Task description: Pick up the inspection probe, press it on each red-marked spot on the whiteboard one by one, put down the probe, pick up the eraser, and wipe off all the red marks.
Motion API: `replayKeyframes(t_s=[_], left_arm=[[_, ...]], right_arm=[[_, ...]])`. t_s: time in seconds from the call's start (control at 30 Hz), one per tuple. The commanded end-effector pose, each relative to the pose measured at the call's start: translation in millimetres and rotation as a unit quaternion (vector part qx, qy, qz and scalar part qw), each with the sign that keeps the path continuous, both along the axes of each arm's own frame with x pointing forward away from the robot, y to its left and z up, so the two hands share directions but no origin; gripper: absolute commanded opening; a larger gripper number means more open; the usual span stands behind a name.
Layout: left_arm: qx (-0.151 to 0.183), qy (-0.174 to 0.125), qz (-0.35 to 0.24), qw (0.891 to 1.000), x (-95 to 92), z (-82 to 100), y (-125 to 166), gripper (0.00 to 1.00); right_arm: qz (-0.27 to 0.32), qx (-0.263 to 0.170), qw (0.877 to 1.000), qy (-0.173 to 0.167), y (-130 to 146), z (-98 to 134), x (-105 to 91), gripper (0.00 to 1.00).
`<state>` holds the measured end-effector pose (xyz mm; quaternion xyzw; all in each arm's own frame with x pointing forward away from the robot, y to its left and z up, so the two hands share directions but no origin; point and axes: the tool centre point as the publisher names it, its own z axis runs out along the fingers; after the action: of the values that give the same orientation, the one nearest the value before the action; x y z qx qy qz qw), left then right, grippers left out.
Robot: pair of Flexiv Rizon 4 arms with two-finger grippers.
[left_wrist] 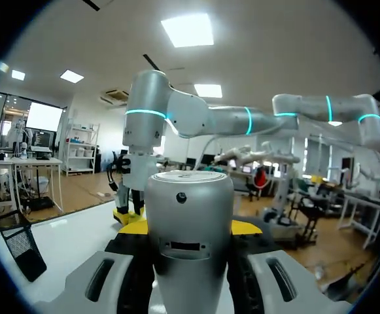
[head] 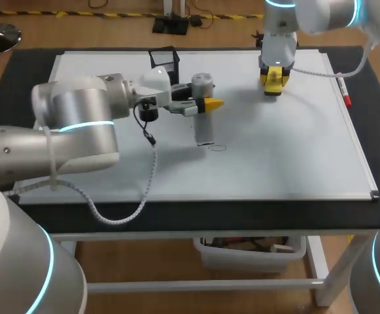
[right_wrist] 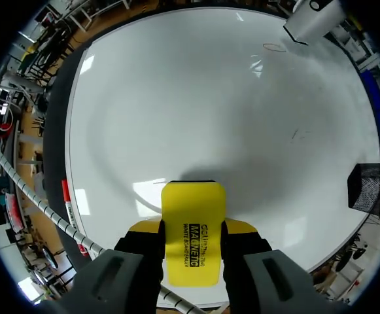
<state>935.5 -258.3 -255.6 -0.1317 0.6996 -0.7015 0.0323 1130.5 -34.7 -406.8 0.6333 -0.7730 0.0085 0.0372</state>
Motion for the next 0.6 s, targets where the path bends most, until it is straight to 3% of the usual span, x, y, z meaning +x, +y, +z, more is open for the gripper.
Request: replayKeyframes(t_s=[0.03, 0.6], left_arm=[[0.0, 0.006, -0.018, 1.0, 7.4, -6.5, -16.5, 0.0], [0.0, 0.014, -0.052, 0.999, -2.8, -19.9, -34.4, 0.0]], right_arm=[[0.001, -0.001, 1.0, 0.002, -0.6, 1.1, 1.9, 0.0], [0.001, -0.001, 1.0, 0.002, -0.6, 1.1, 1.9, 0.0]])
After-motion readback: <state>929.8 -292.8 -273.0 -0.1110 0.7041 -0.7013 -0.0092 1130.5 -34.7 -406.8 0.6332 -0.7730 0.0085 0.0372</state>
